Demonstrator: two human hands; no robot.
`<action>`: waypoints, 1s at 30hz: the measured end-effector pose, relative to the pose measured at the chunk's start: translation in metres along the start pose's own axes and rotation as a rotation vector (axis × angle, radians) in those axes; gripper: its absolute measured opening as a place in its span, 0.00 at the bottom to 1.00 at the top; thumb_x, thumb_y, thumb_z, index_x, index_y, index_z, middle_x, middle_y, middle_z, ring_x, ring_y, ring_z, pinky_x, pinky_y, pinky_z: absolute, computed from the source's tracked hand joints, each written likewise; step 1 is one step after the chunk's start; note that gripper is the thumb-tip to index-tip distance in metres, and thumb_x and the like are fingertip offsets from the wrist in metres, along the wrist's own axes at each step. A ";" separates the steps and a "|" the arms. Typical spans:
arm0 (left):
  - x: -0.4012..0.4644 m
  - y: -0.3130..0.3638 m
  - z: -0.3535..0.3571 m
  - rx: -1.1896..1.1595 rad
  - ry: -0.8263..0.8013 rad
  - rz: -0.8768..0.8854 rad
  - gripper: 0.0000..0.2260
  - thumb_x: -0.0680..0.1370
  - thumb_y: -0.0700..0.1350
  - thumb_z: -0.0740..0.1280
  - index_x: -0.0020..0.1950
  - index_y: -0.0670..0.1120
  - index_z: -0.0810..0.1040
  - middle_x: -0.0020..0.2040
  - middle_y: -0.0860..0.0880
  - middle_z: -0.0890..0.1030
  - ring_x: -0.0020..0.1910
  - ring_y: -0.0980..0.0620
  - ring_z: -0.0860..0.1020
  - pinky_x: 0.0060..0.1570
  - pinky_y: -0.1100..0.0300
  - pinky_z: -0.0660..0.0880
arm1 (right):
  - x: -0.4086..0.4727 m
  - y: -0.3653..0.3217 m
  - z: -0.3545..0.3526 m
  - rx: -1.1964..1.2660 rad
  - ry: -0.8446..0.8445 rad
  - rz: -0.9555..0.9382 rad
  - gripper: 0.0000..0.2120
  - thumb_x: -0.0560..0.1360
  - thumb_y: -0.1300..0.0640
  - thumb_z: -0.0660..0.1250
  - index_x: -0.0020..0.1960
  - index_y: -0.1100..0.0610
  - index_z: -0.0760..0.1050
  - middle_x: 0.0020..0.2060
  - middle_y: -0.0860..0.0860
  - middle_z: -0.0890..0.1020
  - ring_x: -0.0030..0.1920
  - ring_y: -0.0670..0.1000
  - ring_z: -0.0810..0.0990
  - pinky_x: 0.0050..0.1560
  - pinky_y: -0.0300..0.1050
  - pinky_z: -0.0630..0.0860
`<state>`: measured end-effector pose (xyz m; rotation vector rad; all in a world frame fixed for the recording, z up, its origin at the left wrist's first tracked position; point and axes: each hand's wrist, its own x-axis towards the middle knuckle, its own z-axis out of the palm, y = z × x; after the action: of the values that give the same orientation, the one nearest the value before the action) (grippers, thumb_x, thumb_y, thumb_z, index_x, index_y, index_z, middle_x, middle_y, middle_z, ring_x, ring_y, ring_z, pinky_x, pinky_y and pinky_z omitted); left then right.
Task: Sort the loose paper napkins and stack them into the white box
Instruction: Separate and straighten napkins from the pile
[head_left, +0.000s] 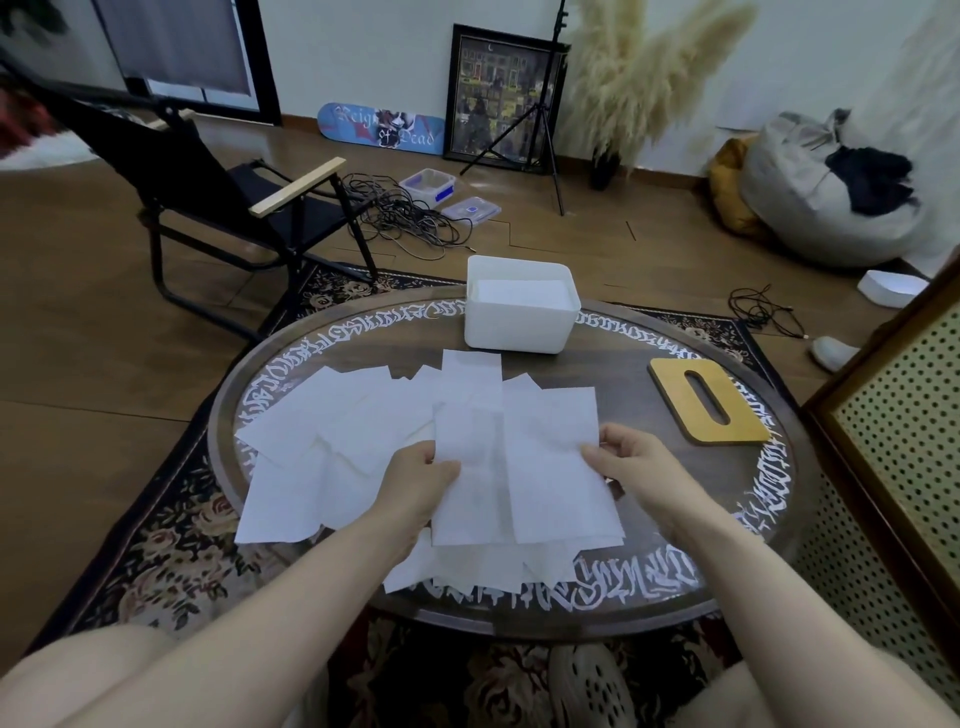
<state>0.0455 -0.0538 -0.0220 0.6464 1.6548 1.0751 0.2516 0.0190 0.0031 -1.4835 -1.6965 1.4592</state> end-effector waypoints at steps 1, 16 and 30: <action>0.000 0.000 0.001 0.002 -0.006 -0.004 0.09 0.80 0.36 0.59 0.48 0.46 0.78 0.49 0.46 0.81 0.47 0.47 0.80 0.45 0.53 0.77 | 0.001 0.001 0.004 0.014 -0.016 0.008 0.07 0.80 0.61 0.62 0.51 0.59 0.79 0.38 0.54 0.82 0.37 0.51 0.73 0.36 0.43 0.64; 0.000 0.000 0.005 -0.130 -0.125 -0.105 0.18 0.77 0.33 0.55 0.53 0.45 0.82 0.47 0.45 0.84 0.42 0.46 0.80 0.34 0.58 0.76 | 0.008 0.000 0.038 -0.010 -0.041 -0.031 0.05 0.78 0.59 0.65 0.49 0.62 0.76 0.31 0.50 0.80 0.31 0.47 0.75 0.36 0.35 0.70; -0.004 0.002 0.001 -0.108 -0.132 -0.055 0.16 0.79 0.35 0.55 0.53 0.47 0.82 0.47 0.46 0.84 0.46 0.45 0.81 0.35 0.58 0.76 | -0.001 0.002 0.031 -0.038 -0.135 0.101 0.18 0.74 0.52 0.71 0.62 0.55 0.74 0.38 0.52 0.83 0.32 0.42 0.76 0.36 0.38 0.65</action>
<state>0.0478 -0.0557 -0.0184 0.5858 1.4829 1.0525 0.2260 0.0054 -0.0090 -1.5426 -1.7590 1.6212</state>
